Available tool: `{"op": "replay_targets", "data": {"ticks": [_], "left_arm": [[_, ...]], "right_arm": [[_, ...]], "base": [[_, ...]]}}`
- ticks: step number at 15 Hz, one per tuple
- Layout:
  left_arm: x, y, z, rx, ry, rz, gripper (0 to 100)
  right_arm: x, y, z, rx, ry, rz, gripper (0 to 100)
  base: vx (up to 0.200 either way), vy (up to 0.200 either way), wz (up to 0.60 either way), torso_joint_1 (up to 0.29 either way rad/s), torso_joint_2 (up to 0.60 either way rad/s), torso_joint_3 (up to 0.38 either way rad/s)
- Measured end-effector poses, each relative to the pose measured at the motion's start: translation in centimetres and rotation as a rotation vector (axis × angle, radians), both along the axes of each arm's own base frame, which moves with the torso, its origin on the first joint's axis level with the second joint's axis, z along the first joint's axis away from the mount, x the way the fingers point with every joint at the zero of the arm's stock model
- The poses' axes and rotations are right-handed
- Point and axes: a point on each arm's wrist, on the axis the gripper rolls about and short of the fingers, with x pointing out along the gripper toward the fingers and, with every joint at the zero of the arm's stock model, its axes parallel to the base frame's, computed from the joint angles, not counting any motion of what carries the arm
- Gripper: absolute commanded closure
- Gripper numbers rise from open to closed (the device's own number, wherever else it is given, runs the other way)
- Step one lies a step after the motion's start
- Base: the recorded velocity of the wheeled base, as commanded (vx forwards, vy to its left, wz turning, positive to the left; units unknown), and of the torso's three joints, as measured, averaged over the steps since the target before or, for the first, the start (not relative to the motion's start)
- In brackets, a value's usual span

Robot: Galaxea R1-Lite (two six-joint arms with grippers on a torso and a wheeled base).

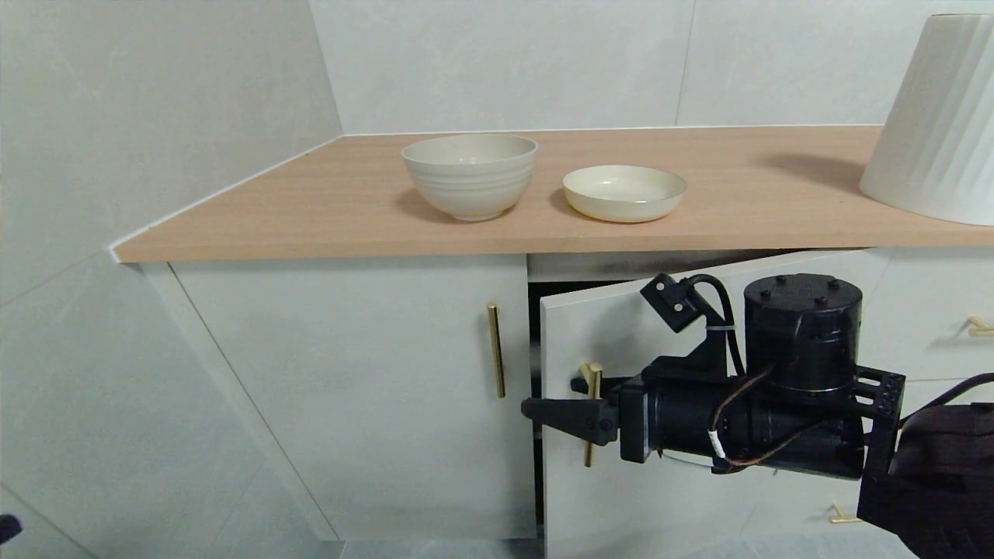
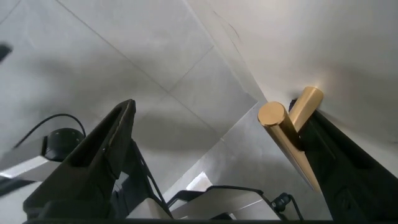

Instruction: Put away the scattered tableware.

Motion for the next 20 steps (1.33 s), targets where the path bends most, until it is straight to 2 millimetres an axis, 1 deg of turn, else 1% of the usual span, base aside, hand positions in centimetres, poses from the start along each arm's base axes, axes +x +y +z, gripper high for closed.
{"op": "replay_targets", "data": {"ticks": [2,3,5,7,8,9,10,12,13,16,20], "left_arm": [[3.2,-0.1,1.8,-0.005,0.081,-0.05,0],[5.3,-0.2,2.4,-0.015,0.125,-0.069,0],[9.5,-0.6,2.4,-0.061,0.232,-0.107,0],[13.0,-1.8,1.4,-0.152,0.331,-0.168,0],[14.0,-2.5,0.5,-0.189,0.385,-0.194,0],[14.7,-3.0,-0.3,-0.201,0.432,-0.213,0],[15.2,-3.3,-1.0,-0.203,0.474,-0.218,0],[15.8,-3.8,-1.8,-0.217,0.52,-0.232,0],[15.9,-4.0,-2.0,-0.214,0.534,-0.237,100],[16.0,-4.3,-2.6,-0.205,0.561,-0.253,100],[15.9,-4.9,-2.6,-0.189,0.561,-0.289,100]], "right_arm": [[0.0,0.0,0.0,0.0,-0.001,0.0,0],[0.0,0.0,0.0,0.0,0.0,0.0,0],[0.0,0.0,0.0,0.0,-0.002,0.001,0],[-0.2,0.0,0.3,0.006,-0.009,0.003,0],[-0.2,0.0,0.3,0.008,-0.011,0.004,0],[-0.2,0.0,0.4,0.009,-0.012,0.004,0],[-0.2,0.0,0.4,0.009,-0.012,0.003,0],[-0.3,-0.1,0.4,0.011,-0.013,0.004,0],[-0.3,-0.1,0.5,0.011,-0.014,0.004,0],[-0.3,-0.1,0.5,0.012,-0.014,0.004,0],[-0.4,-0.1,0.4,0.012,-0.014,0.005,0]], "base": [[0.0,0.0,0.0,0.0,0.0,0.0],[0.0,0.0,0.0,0.0,0.0,0.0],[0.0,0.0,0.0,0.0,0.0,0.0],[0.0,0.0,0.0,0.0,0.0,0.0],[0.0,0.0,0.0,0.0,0.0,0.0],[0.0,0.0,0.0,0.0,0.0,0.0],[0.0,0.0,0.0,0.0,0.0,0.0],[0.0,0.0,0.0,0.0,0.0,0.0],[0.0,0.0,0.0,0.0,0.0,0.0],[0.0,0.0,0.0,0.0,0.0,0.0],[0.0,0.0,0.0,0.0,0.0,0.0]]}}
